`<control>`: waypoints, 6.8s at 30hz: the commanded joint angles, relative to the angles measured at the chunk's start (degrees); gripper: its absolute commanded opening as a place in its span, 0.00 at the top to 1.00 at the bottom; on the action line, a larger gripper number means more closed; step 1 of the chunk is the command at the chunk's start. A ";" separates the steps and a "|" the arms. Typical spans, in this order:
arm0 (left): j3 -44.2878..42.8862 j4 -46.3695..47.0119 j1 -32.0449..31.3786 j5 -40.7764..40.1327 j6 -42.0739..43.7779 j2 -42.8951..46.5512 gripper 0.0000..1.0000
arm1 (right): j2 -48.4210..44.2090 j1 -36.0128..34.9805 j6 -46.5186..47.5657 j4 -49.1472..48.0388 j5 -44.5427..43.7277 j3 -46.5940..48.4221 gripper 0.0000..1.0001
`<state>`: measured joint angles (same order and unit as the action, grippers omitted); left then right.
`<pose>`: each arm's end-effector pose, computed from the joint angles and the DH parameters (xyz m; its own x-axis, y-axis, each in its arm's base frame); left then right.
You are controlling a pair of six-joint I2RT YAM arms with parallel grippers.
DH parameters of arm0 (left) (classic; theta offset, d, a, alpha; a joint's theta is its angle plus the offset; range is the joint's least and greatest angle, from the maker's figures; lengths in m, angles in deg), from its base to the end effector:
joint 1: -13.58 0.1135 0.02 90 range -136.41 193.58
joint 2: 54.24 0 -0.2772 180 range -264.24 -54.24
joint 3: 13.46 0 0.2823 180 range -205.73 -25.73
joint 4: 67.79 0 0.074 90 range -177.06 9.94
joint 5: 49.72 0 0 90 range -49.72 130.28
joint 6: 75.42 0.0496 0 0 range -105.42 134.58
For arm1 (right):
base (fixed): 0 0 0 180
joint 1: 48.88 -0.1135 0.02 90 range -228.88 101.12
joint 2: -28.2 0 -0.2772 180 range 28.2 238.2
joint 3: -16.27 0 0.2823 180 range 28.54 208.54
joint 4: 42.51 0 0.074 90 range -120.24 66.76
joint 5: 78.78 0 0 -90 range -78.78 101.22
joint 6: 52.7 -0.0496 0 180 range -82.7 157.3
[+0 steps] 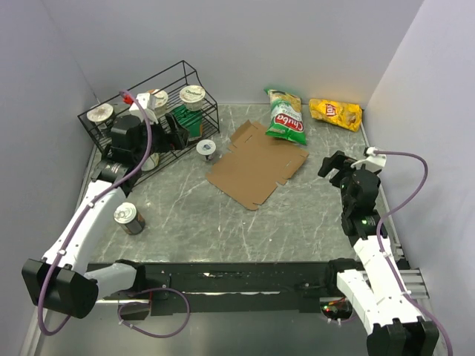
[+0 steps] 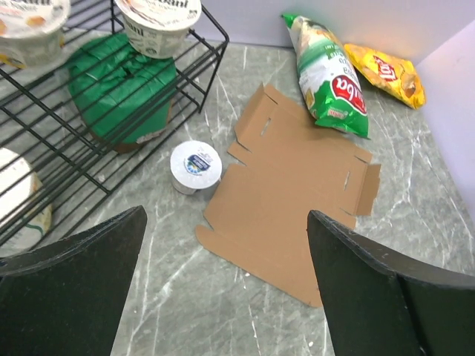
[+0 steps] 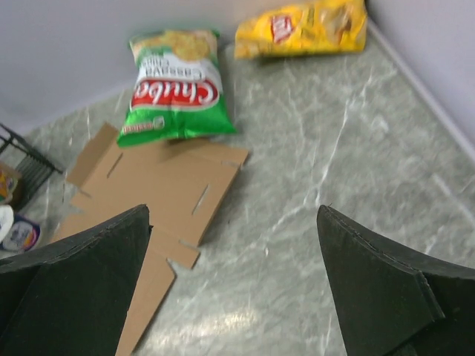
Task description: Fold the paper box
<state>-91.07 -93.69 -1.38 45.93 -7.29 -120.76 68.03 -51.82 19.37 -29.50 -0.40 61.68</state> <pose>0.2942 -0.0837 0.3905 -0.3591 -0.2877 -0.8878 0.2317 0.8940 -0.3835 0.2099 0.0008 0.3026 -0.0769 0.2980 -0.9515 0.1817 0.9425 0.2805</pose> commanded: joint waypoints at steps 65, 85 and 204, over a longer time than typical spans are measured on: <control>5.75 9.58 -2.97 11.75 -0.81 2.10 0.04 | 65.37 -5.58 -27.86 15.00 1.68 32.51 0.81; 5.84 12.05 -2.88 21.94 -2.39 -1.77 0.04 | 21.72 -7.08 -8.00 14.92 7.29 13.18 1.00; 4.70 2.73 5.29 42.17 19.59 -5.46 0.31 | 23.89 -36.70 40.61 3.67 20.32 19.42 1.00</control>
<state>-83.31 -94.10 3.30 90.24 16.29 -126.57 93.10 -88.28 57.70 -19.14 25.31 83.93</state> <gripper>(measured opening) 0.468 0.020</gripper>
